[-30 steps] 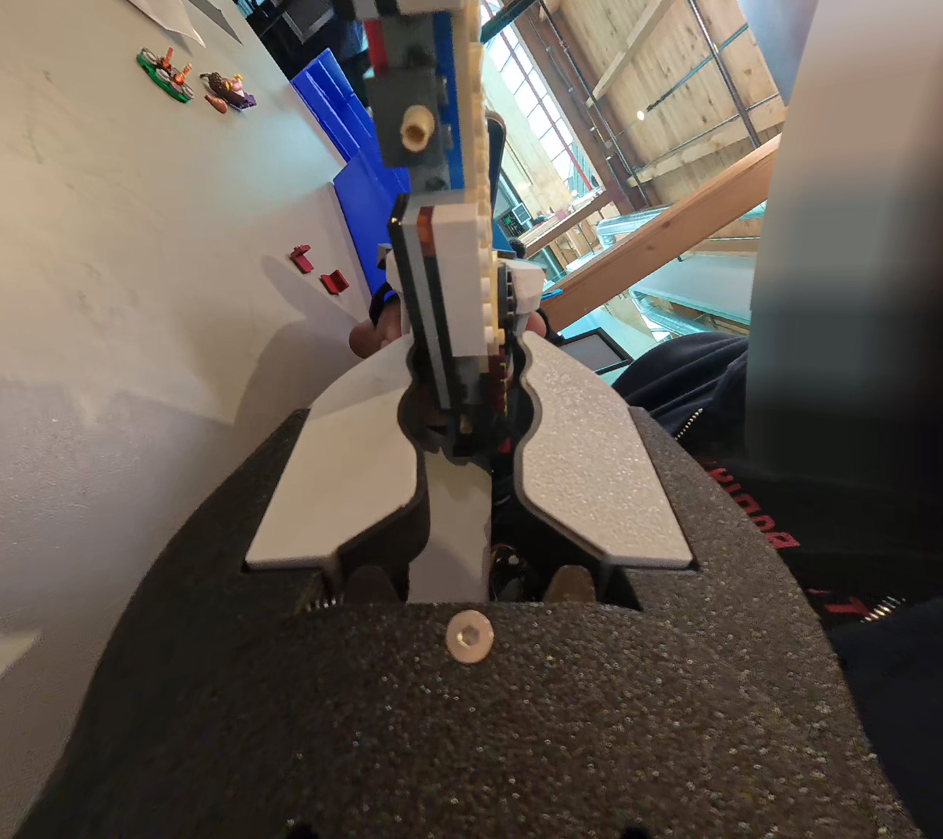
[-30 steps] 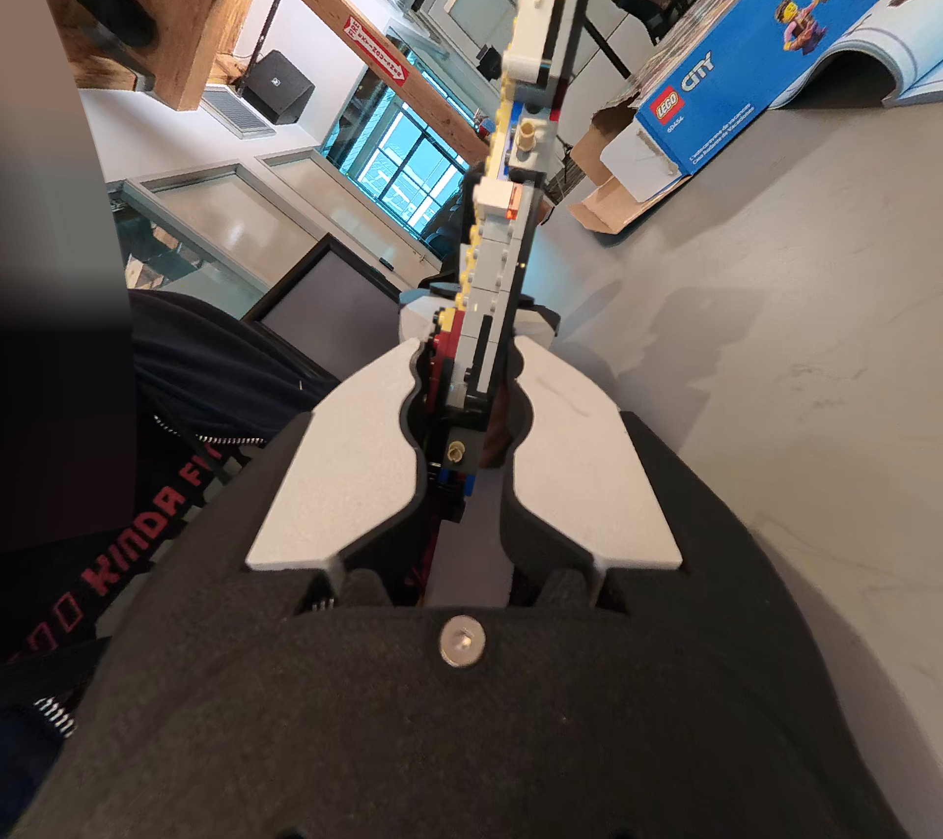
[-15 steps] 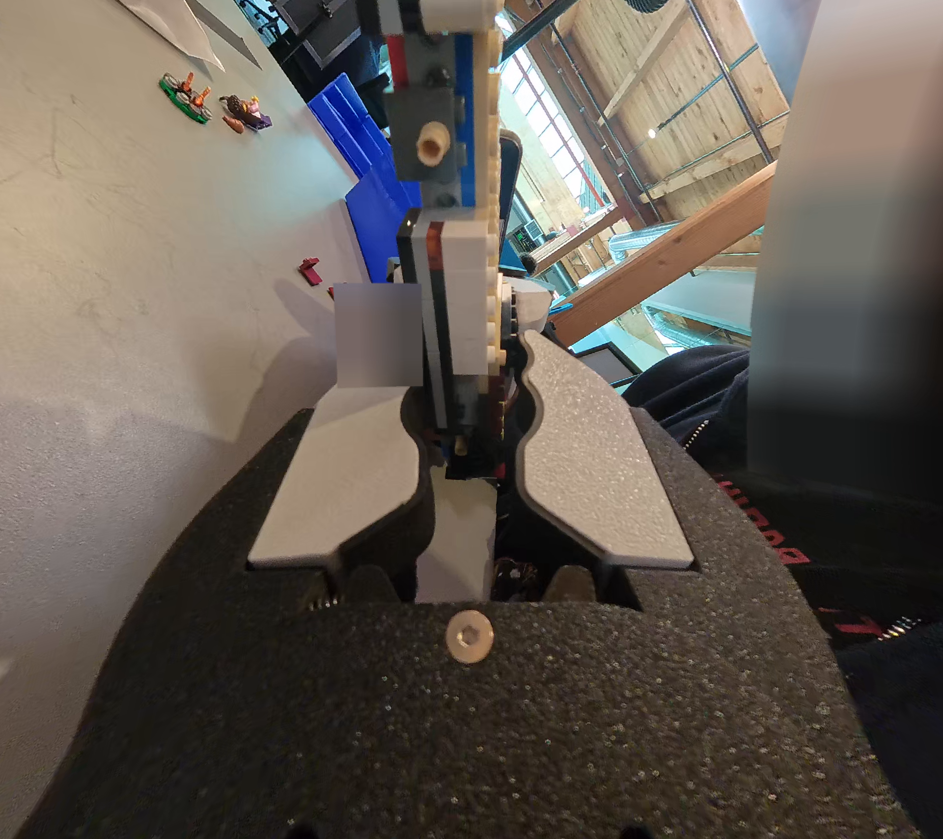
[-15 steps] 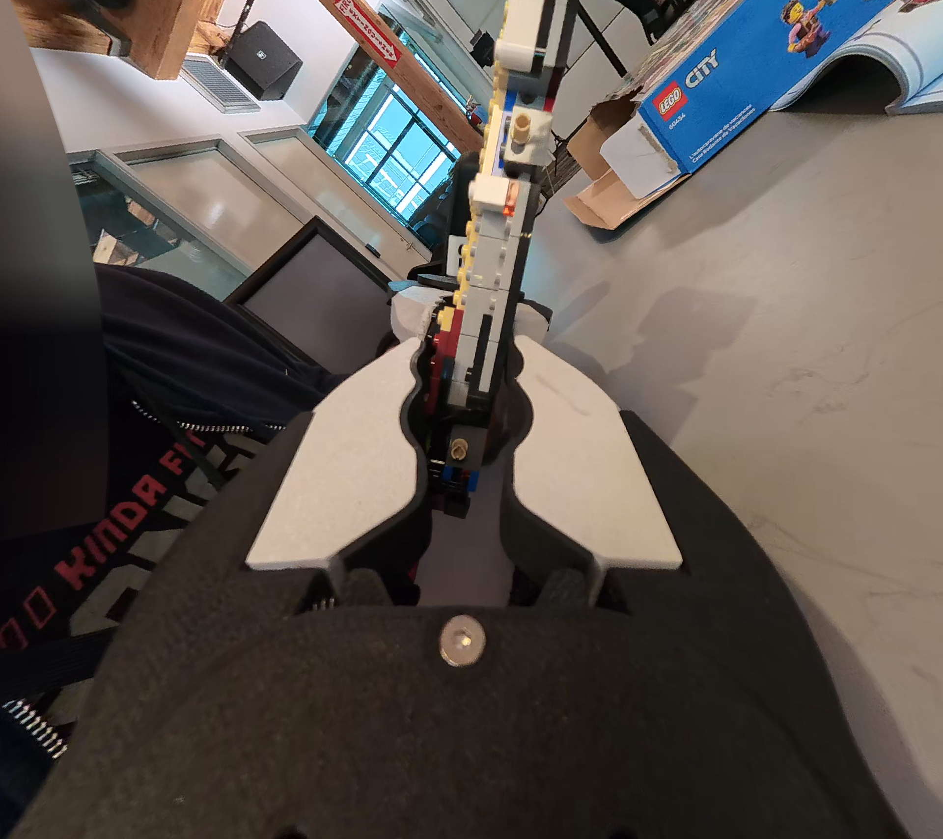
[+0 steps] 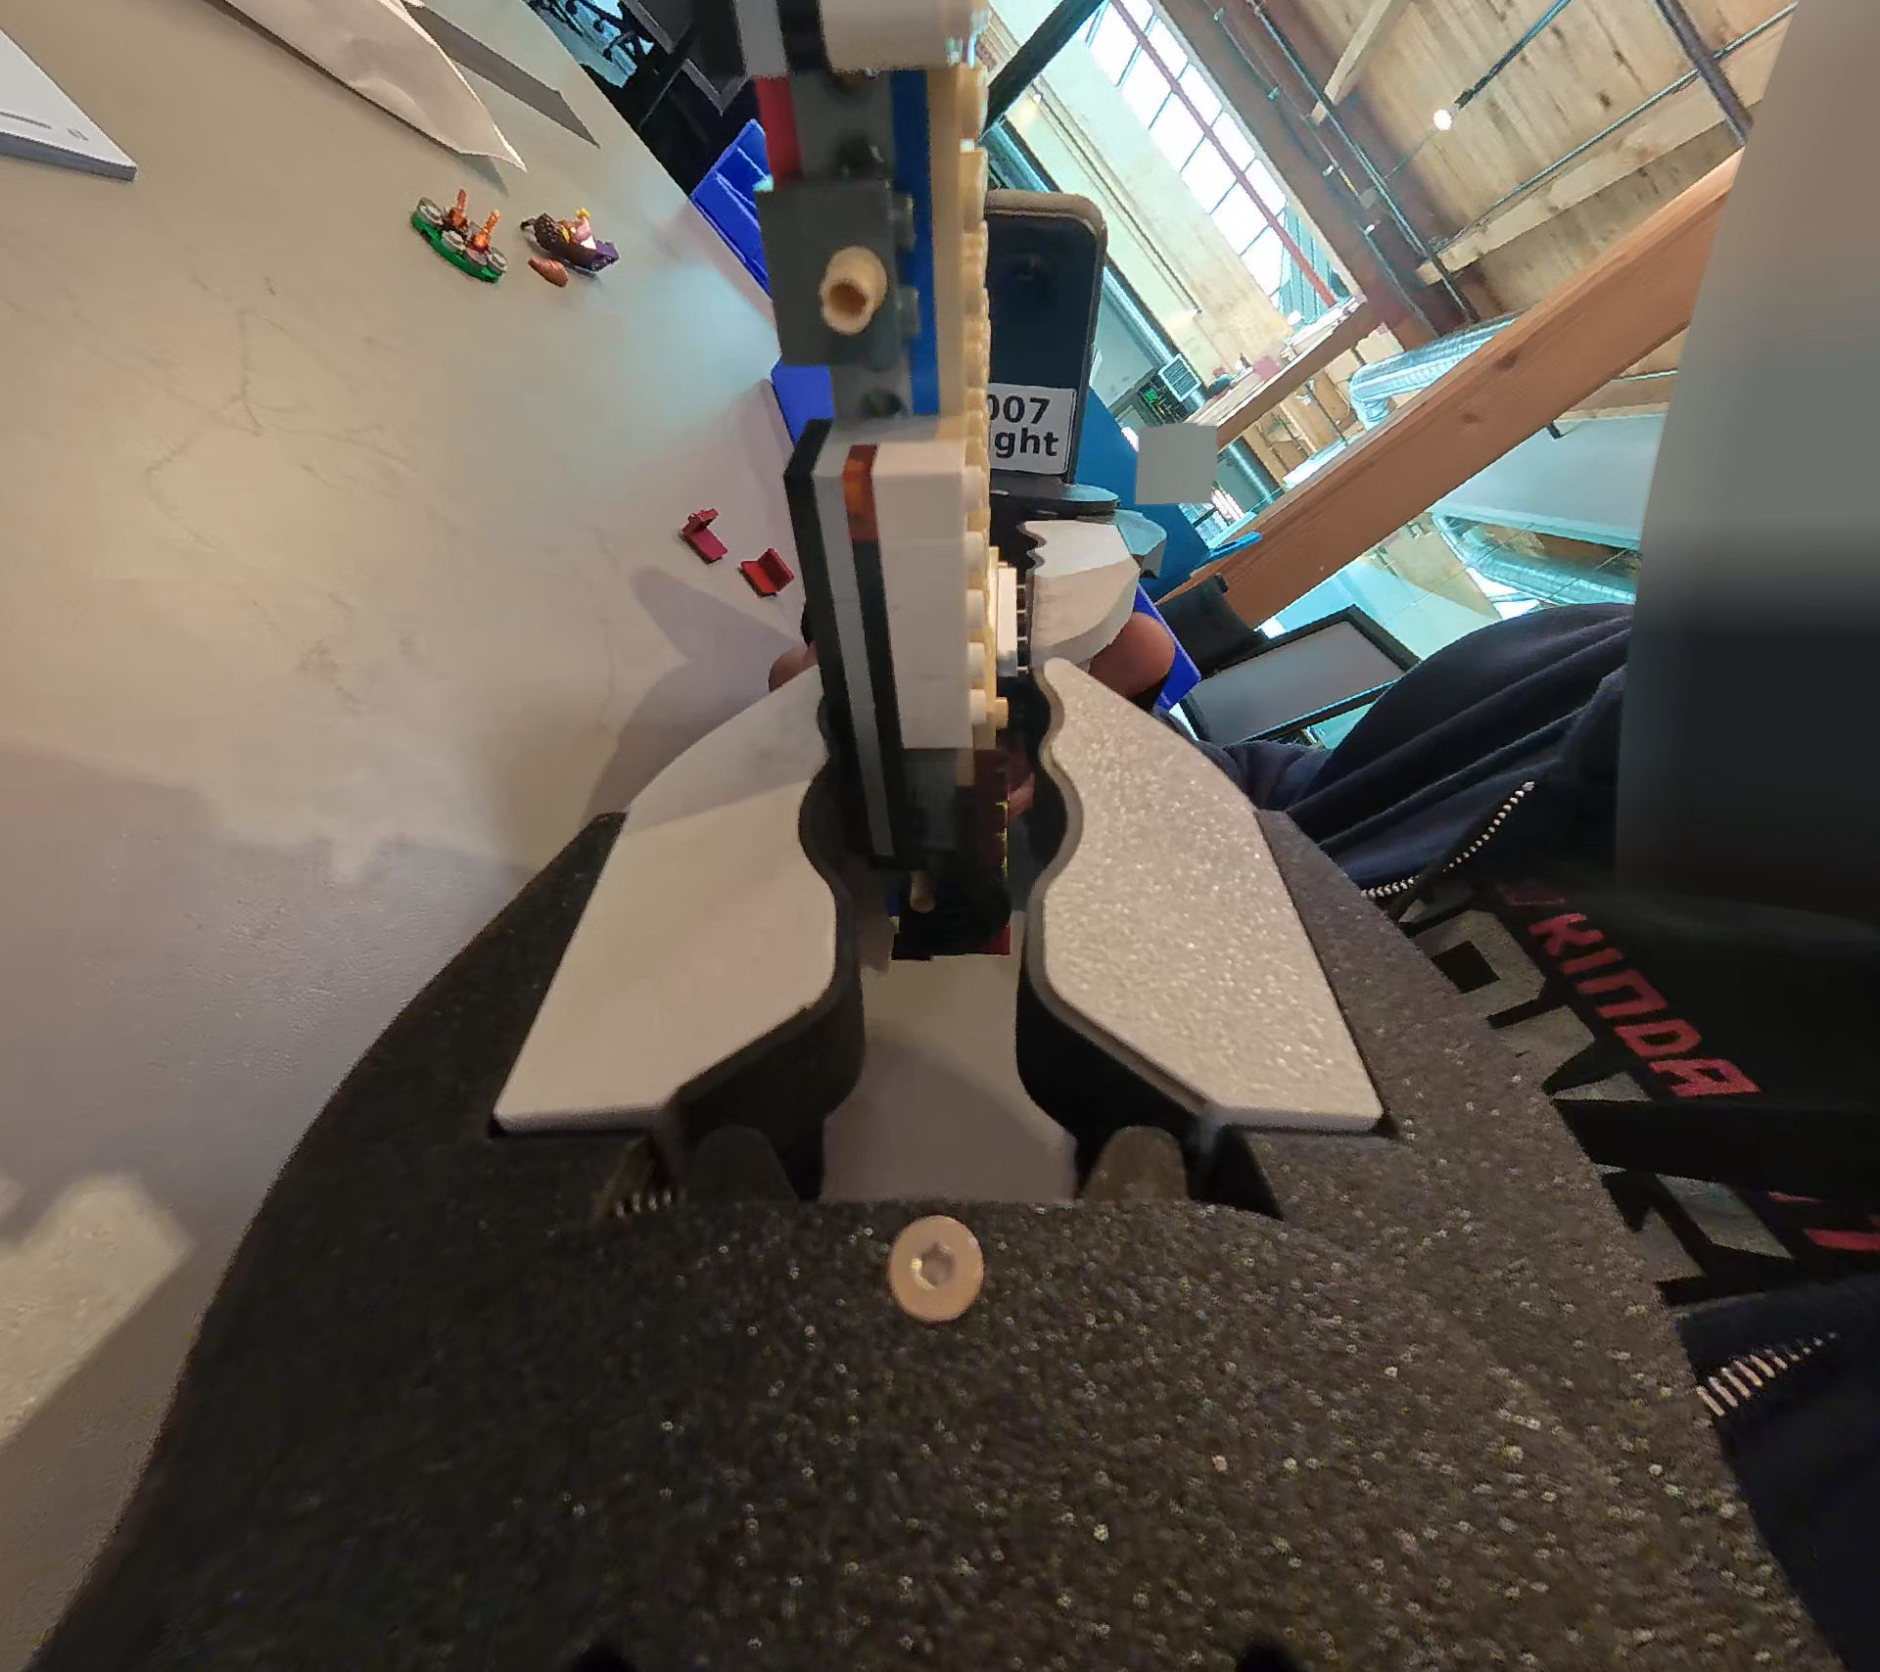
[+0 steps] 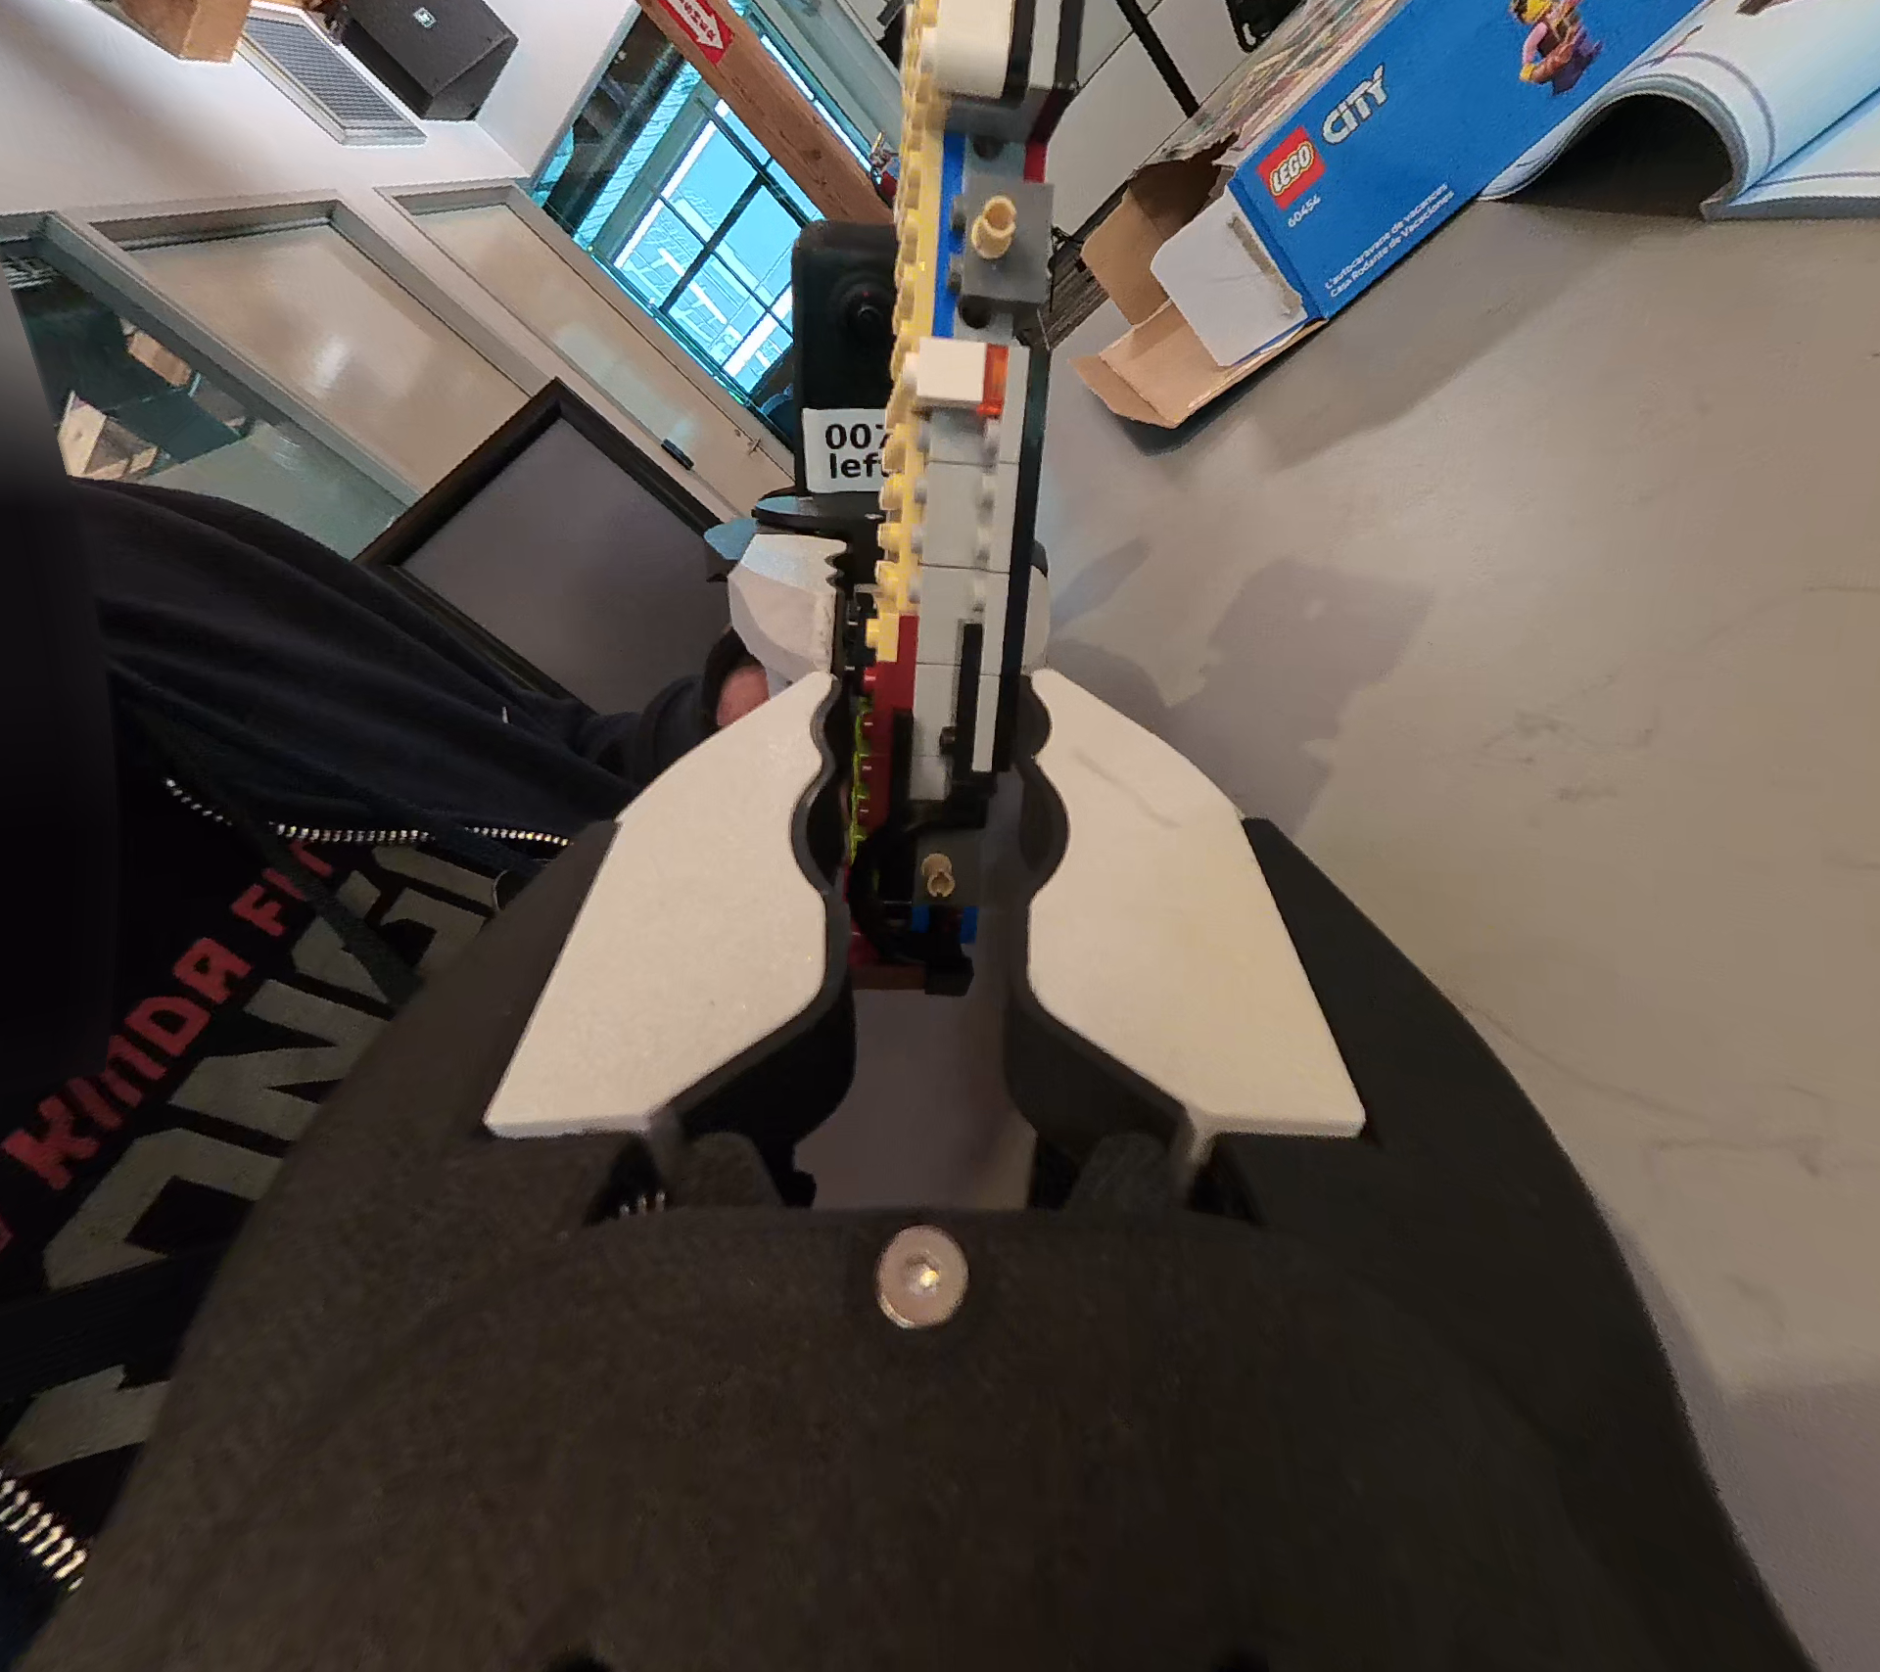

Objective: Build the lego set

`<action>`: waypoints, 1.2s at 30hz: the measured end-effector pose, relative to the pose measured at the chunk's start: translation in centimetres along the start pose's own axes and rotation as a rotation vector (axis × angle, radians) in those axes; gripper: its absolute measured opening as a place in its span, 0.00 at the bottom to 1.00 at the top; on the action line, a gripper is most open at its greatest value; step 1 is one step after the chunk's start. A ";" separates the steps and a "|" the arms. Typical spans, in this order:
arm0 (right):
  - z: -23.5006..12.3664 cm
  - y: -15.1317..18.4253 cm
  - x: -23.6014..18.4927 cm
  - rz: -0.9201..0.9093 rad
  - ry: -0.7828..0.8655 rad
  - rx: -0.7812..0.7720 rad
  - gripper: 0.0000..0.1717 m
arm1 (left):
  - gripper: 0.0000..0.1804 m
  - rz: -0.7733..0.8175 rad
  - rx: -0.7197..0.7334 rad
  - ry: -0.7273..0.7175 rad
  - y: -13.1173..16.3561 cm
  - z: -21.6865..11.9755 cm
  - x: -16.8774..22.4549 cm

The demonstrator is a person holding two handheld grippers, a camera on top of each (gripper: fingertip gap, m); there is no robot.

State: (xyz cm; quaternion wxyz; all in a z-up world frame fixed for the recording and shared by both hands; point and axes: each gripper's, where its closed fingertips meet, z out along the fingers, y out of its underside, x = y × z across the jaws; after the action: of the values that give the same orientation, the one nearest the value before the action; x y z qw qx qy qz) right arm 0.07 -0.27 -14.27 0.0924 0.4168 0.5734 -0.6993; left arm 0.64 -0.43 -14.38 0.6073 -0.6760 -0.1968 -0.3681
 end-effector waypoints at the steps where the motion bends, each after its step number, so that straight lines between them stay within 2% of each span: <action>1: 0.0 0.0 0.0 0.000 0.000 0.000 0.18 | 0.18 0.002 -0.001 0.000 0.0 0.0 0.0; 9: 0.0 0.0 -0.1 -0.001 -0.005 0.002 0.19 | 0.18 0.003 -0.006 0.013 0.0 0.0 0.2; 13: 0.0 -0.2 -0.4 0.004 -0.017 0.006 0.24 | 0.17 -0.021 -0.010 0.013 0.2 0.0 0.0; 16: 0.0 -0.1 0.0 -0.010 0.014 -0.002 0.19 | 0.17 -0.034 -0.018 0.022 0.4 0.1 0.0; 31: -0.3 0.0 0.1 0.012 0.008 -0.007 0.18 | 0.17 -0.068 -0.026 0.027 0.6 0.4 -0.1; 34: -0.2 0.1 0.1 -0.010 0.038 -0.023 0.19 | 0.17 -0.061 -0.025 0.024 0.5 0.3 -0.1; 36: -0.7 0.2 0.5 -0.058 0.116 -0.048 0.21 | 0.17 -0.074 -0.015 0.003 0.4 0.1 -0.5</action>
State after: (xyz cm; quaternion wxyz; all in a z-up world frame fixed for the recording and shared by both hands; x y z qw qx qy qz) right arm 0.18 0.45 -14.75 0.0486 0.4374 0.6063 -0.6623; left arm 0.62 -0.36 -14.98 0.5884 -0.6723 -0.2181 -0.3928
